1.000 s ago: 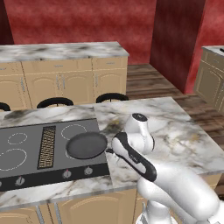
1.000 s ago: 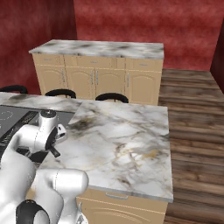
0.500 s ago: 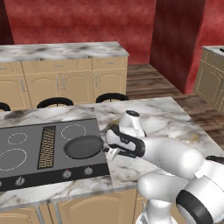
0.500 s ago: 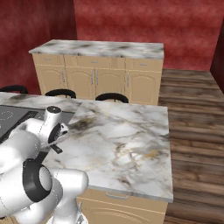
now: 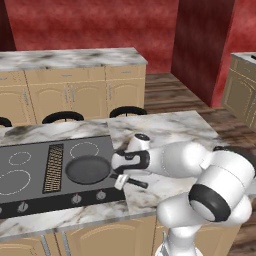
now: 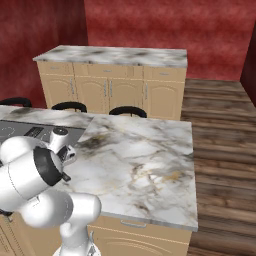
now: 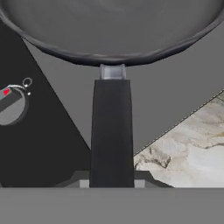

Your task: Place both pans onto different burners. Then place the lemon and the steak on different pans.

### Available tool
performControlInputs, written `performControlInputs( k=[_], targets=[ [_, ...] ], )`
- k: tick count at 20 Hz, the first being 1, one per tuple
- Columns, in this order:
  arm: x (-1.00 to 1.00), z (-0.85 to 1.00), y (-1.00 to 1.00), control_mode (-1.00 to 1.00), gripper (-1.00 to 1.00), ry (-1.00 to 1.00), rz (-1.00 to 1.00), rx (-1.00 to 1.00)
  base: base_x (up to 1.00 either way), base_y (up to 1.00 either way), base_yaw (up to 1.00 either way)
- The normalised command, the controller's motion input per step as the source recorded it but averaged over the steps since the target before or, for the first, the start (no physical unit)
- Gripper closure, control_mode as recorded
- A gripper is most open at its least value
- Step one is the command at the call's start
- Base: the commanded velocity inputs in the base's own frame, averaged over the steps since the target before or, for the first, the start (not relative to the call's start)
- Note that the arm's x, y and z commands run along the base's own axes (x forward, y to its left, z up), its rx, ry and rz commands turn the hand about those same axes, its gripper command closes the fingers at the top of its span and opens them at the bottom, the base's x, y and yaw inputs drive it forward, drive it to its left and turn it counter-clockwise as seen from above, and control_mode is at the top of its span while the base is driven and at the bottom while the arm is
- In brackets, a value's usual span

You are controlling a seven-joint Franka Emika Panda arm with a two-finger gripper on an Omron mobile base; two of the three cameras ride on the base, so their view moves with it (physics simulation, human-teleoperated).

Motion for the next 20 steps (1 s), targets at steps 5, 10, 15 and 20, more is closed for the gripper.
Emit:
performControlInputs(
  k=[5, 10, 15, 20],
  targets=[
    [0.29, -0.14, 0.04, -1.0, 1.0, 0.0, 0.03, 0.0, 0.0, 0.0, 0.0],
    [0.26, -0.05, 0.08, -1.0, 1.0, 0.0, 0.02, 0.0, 0.0, 0.0, 0.0],
    [0.1, -0.08, 0.27, -1.0, -1.0, 0.0, 0.01, -0.04, 0.0, 0.0, 0.0],
    [0.0, -0.16, 0.15, -1.0, -1.0, 0.0, 0.0, -0.07, 0.0, 0.0, 0.0]
  ],
)
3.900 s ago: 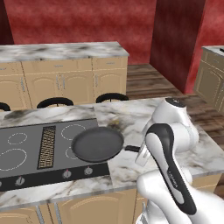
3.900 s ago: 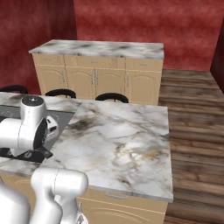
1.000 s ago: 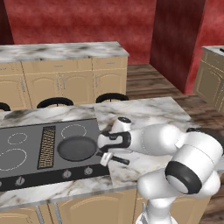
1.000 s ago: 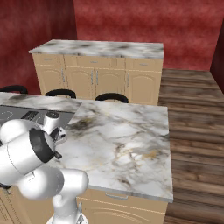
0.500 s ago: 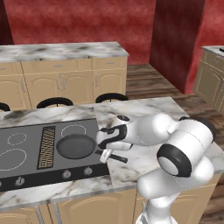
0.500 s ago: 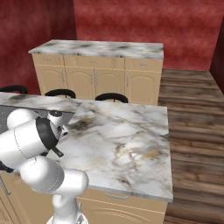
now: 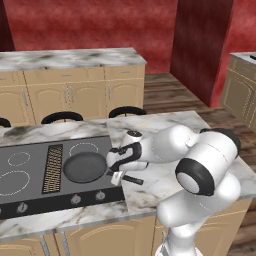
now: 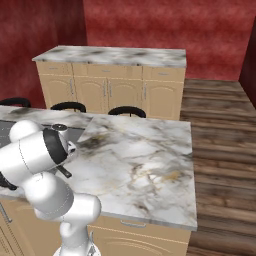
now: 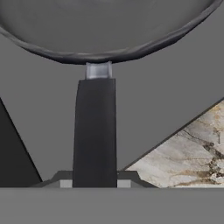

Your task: Place both pans onto different burners. Then place the lemon and the steak on different pans.

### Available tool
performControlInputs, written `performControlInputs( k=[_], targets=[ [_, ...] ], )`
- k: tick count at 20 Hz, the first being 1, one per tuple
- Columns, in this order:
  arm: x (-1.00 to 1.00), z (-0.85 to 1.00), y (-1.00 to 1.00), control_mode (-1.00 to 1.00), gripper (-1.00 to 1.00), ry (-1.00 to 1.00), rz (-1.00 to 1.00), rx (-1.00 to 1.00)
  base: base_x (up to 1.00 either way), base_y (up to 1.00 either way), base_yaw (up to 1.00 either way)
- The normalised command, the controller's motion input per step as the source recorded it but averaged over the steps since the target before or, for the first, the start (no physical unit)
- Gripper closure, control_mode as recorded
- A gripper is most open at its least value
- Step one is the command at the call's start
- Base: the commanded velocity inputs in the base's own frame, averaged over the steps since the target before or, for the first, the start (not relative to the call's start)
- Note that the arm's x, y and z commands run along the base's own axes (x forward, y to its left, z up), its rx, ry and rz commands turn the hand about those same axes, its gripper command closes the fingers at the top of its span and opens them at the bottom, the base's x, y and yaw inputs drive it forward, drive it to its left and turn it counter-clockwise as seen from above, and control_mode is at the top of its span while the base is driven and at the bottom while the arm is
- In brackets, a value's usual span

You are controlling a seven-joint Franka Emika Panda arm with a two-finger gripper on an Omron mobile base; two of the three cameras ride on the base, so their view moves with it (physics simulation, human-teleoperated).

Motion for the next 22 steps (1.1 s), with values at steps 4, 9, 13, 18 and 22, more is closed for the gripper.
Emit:
performControlInputs(
  k=[4, 9, 13, 18, 22],
  targets=[
    [-0.02, -0.09, 0.0, -1.0, -1.0, 0.0, 0.0, -0.06, 0.0, 0.0, 0.0],
    [-0.04, 0.05, 0.0, -1.0, -1.0, -0.01, 0.01, -0.01, 0.0, 0.0, 0.0],
    [0.0, 0.2, 0.0, -1.0, -1.0, -0.08, 0.04, 0.0, 0.0, 0.0, 0.0],
    [-0.2, 0.36, 0.0, -1.0, -1.0, -0.13, 0.06, 0.0, 0.0, 0.0, 0.0],
    [-0.57, 0.55, 0.0, -1.0, -1.0, -0.19, 0.03, 0.0, 0.0, 0.0, 0.0]
  ],
)
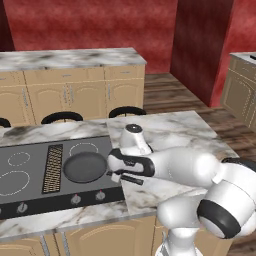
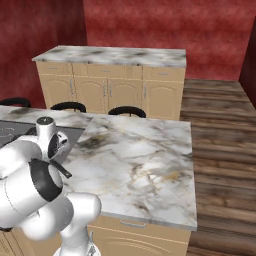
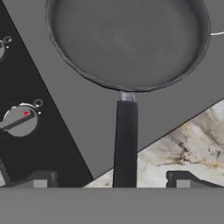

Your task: Place both pans onto different burners. Then place the lemon and the steak on different pans.

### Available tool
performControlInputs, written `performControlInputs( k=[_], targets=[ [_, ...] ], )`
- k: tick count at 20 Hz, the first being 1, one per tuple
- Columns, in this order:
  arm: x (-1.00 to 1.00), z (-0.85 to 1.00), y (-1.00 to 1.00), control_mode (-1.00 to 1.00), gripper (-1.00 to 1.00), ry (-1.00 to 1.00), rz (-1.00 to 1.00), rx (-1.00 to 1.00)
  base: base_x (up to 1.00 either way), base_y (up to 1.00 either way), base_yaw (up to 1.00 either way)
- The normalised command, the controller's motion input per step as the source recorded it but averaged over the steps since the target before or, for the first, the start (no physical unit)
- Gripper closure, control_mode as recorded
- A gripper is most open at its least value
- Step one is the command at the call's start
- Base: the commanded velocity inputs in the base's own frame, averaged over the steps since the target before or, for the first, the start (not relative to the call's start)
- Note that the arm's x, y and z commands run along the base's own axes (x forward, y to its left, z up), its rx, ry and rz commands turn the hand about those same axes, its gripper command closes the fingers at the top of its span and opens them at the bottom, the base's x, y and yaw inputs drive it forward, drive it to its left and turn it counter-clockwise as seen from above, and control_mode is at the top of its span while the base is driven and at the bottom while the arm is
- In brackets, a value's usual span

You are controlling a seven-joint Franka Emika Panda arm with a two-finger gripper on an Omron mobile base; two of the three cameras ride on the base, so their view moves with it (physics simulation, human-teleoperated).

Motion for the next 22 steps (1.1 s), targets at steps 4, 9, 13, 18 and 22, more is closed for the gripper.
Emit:
performControlInputs(
  k=[4, 9, 13, 18, 22],
  targets=[
    [-0.59, 0.71, -0.09, -1.0, -1.0, -0.16, -0.02, 0.0, 0.0, 0.0, 0.0],
    [-0.57, 0.68, -0.44, -1.0, -1.0, 0.0, -0.21, 0.05, 0.0, 0.0, 0.0],
    [-0.5, 0.7, -0.65, -1.0, -1.0, 0.09, -0.39, 0.24, 0.0, 0.0, 0.0],
    [-0.43, 0.62, -0.47, -1.0, -1.0, 0.1, -0.39, 0.25, 0.0, 0.0, 0.0],
    [-0.29, 0.35, -0.26, -1.0, -1.0, 0.08, -0.32, 0.06, 0.0, 0.0, 0.0]
  ],
)
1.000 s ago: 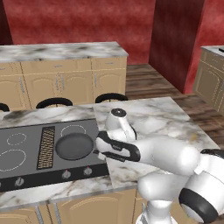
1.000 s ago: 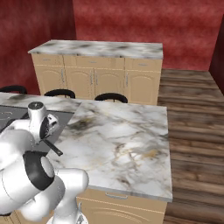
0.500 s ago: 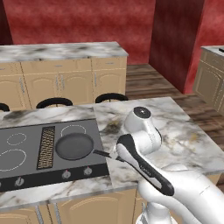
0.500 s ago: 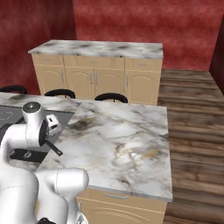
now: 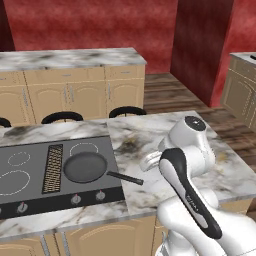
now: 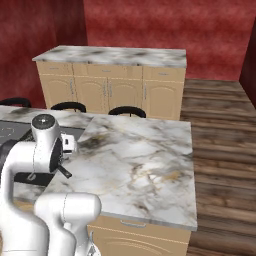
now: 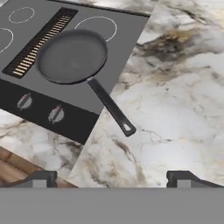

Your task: Place both pans onto different burners. Then place the lemon and the steak on different pans.

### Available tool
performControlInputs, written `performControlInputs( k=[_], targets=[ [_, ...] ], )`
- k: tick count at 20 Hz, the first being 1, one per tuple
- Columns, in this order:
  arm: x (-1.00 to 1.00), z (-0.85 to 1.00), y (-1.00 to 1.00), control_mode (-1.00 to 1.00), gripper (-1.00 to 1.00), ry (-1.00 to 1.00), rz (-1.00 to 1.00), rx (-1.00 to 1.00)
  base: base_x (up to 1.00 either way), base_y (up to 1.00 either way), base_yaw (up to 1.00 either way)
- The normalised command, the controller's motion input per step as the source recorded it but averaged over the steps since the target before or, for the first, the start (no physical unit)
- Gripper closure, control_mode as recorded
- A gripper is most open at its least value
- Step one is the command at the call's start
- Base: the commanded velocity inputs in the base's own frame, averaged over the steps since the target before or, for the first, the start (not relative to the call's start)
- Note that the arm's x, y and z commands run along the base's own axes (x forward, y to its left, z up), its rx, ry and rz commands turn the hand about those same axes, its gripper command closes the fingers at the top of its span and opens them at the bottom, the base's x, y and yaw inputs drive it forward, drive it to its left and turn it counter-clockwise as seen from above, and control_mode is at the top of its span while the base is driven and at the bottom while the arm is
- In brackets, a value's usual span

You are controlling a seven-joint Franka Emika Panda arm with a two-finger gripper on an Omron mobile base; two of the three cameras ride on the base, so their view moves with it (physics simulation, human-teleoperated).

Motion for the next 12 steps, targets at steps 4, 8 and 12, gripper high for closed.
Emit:
performControlInputs(
  k=[4, 8, 12],
  targets=[
    [-0.34, 0.4, -0.11, -1.0, -1.0, 0.12, -0.28, 0.0, 0.0, 0.0, 0.0],
    [-0.33, 0.41, -0.03, -1.0, -1.0, 0.21, -0.27, 0.0, 0.0, 0.0, 0.0],
    [-0.36, 0.3, 0.0, -1.0, -1.0, 0.24, -0.26, 0.0, 0.0, 0.0, 0.0]
  ],
)
